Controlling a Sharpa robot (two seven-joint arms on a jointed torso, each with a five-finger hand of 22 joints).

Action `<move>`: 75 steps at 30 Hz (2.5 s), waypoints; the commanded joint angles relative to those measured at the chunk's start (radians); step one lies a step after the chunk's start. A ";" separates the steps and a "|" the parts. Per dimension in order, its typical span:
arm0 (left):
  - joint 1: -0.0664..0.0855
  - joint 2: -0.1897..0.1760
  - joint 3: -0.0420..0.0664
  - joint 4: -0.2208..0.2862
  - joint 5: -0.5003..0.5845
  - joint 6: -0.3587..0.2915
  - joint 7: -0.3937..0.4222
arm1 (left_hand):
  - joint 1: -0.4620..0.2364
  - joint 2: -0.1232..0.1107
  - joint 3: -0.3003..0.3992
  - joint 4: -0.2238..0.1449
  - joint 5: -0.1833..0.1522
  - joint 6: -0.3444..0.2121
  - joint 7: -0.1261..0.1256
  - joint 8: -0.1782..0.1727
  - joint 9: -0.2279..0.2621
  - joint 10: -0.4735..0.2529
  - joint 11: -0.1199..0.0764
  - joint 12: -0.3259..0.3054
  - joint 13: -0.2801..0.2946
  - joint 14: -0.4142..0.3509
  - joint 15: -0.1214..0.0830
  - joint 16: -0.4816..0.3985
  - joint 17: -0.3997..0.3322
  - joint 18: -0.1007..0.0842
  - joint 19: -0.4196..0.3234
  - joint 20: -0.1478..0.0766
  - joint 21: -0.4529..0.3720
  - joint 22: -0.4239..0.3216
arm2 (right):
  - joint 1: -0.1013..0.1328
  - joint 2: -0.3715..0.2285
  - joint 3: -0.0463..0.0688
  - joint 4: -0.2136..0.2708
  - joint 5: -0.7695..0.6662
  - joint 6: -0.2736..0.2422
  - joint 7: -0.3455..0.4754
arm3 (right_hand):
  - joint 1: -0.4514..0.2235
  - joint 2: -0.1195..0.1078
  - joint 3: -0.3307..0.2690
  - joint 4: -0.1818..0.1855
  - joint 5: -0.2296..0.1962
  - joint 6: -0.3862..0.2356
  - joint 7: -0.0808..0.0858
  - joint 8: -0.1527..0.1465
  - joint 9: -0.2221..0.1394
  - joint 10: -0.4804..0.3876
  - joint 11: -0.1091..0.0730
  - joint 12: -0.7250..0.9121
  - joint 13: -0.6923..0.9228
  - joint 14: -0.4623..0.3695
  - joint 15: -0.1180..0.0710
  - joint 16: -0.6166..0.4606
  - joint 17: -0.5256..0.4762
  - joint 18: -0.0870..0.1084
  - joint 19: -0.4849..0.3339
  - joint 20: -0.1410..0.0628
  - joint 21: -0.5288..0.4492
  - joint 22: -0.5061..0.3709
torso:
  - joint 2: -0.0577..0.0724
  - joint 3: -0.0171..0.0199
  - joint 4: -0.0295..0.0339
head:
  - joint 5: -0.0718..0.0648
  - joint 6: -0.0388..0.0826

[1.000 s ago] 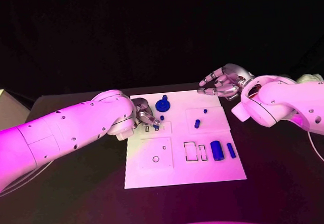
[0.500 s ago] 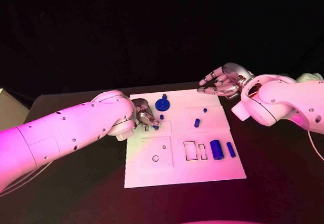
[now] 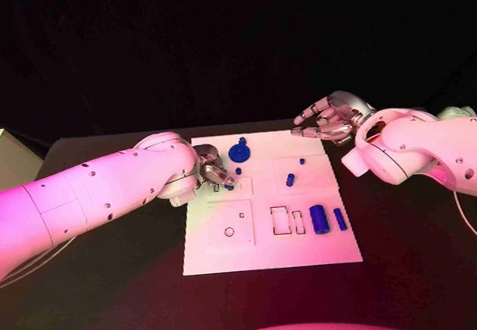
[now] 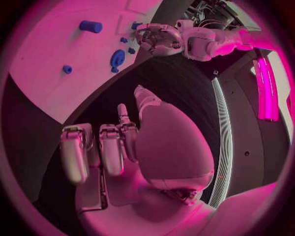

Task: Assemble the parts on the task board

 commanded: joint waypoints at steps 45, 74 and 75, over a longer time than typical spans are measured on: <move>0.000 0.022 0.002 -0.035 0.017 0.164 -0.019 | 0.011 -0.002 0.204 -0.219 0.017 0.031 -0.016 0.002 0.005 0.012 -0.003 0.003 0.003 0.093 -0.008 0.007 0.228 -0.017 0.009 -0.003 0.007 0.007 | -0.004 0.011 0.000 -0.011 -0.008 0.021 0.005 | -0.010 0.003 0.000 0.005 0.010 0.006 0.002 0.000 -0.002 -0.002 0.005 -0.006 0.155 0.092 0.006 -0.006 0.214 0.004 0.085 0.005 -0.004 0.236 | 0.000 0.0012 -0.0010 | -0.003 -0.015; 0.005 0.089 0.002 -0.109 0.026 0.238 -0.030 | 0.004 0.004 0.200 -0.213 0.019 0.035 -0.015 -0.003 0.004 0.015 -0.002 0.002 0.002 0.093 -0.008 0.008 0.231 -0.018 0.009 -0.003 0.007 0.008 | -0.005 0.015 0.000 -0.013 -0.008 0.022 0.004 | -0.011 0.004 0.000 0.004 0.010 0.006 0.001 0.000 -0.003 -0.002 0.005 -0.006 0.156 0.091 0.005 -0.007 0.212 0.005 0.084 0.004 -0.007 0.235 | -0.001 0.0025 -0.0006 | -0.006 -0.020; 0.005 0.091 0.002 -0.111 0.027 0.239 -0.030 | 0.002 0.005 0.199 -0.211 0.019 0.036 -0.015 -0.004 0.004 0.016 -0.002 0.001 0.001 0.093 -0.007 0.008 0.231 -0.018 0.009 -0.003 0.007 0.008 | -0.005 0.015 0.000 -0.013 -0.008 0.022 0.004 | -0.011 0.004 0.000 0.004 0.010 0.006 0.001 0.000 -0.003 -0.002 0.005 -0.006 0.156 0.091 0.005 -0.007 0.212 0.005 0.084 0.004 -0.007 0.235 | 0.000 0.0027 -0.0004 | -0.006 -0.020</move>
